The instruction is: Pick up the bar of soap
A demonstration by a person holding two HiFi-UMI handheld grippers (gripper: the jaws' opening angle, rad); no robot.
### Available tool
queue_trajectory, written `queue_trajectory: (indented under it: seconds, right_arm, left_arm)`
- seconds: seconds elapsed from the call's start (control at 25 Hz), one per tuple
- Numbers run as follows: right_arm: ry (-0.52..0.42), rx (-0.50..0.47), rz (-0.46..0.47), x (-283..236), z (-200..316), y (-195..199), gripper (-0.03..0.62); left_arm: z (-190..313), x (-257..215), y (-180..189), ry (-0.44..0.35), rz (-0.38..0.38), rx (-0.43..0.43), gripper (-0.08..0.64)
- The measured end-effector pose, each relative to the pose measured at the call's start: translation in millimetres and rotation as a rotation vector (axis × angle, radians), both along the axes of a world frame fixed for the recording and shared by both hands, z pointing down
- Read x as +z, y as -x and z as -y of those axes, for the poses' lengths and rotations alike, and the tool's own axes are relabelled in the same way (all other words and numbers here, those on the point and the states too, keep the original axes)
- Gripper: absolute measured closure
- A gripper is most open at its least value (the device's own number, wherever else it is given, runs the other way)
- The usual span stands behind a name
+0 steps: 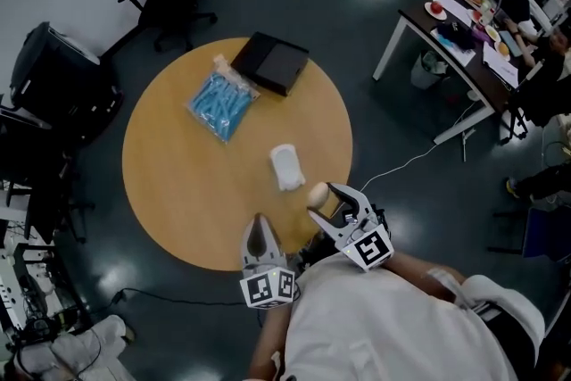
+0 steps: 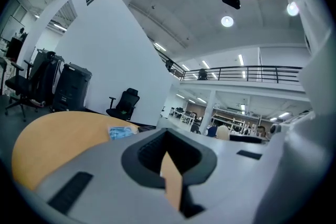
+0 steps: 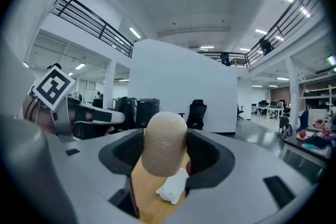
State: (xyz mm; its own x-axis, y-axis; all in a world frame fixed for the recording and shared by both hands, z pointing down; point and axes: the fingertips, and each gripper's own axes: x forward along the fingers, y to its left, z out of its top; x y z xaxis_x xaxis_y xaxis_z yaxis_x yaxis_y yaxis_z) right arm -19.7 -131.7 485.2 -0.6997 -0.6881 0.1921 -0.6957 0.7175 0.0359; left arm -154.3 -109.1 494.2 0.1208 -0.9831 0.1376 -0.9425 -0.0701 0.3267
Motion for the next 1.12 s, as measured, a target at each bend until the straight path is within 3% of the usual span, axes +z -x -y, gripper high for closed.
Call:
queue_trajectory:
  seconds: [1.12]
  right_arm:
    - [-0.019, -0.031, -0.003, 2.2, -3.1, 0.3, 0.327]
  left_arm:
    - [-2.9, -3.2, -12.2, -0.01, 0.009, 0.006, 0.557]
